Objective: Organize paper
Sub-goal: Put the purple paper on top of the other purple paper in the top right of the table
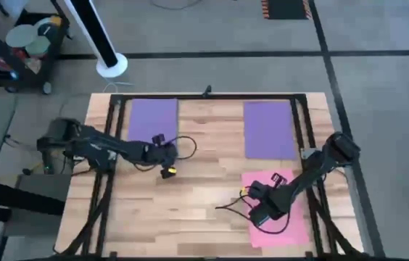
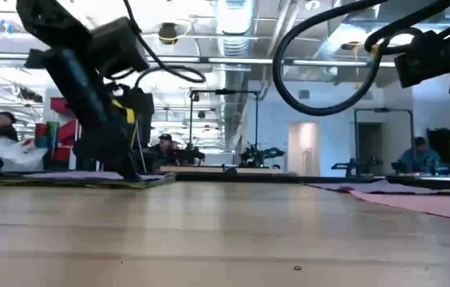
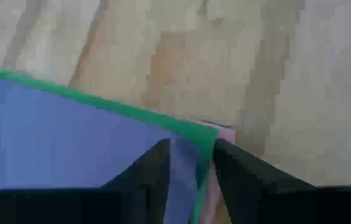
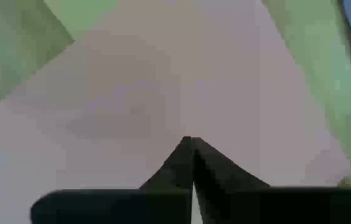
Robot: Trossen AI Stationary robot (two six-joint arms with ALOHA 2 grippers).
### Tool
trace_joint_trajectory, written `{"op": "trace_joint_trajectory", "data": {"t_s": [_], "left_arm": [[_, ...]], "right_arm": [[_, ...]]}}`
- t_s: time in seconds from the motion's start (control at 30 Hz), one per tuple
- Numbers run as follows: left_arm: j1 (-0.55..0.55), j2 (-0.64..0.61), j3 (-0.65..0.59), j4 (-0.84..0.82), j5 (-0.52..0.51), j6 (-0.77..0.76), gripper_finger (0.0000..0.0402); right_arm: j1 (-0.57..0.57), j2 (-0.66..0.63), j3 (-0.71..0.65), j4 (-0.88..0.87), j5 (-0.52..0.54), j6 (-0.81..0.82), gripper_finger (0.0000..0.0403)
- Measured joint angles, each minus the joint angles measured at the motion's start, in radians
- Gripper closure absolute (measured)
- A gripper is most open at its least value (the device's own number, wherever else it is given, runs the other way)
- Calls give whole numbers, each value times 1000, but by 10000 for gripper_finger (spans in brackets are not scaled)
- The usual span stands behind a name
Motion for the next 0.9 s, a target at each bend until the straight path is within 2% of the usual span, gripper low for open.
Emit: {"op": "trace_joint_trajectory", "data": {"t_s": [0.27,0.37,0.73,0.9], "left_arm": [[15,-58,0,-15,10,17,370],[15,-91,0,-30,51,16,396],[11,-187,0,-56,141,3,400],[11,-186,0,-67,145,4,377]], "right_arm": [[0,0,0,4,2,1,403],[0,0,0,5,3,1,403],[2,0,0,5,3,1,403],[2,0,0,5,3,1,403]]}}
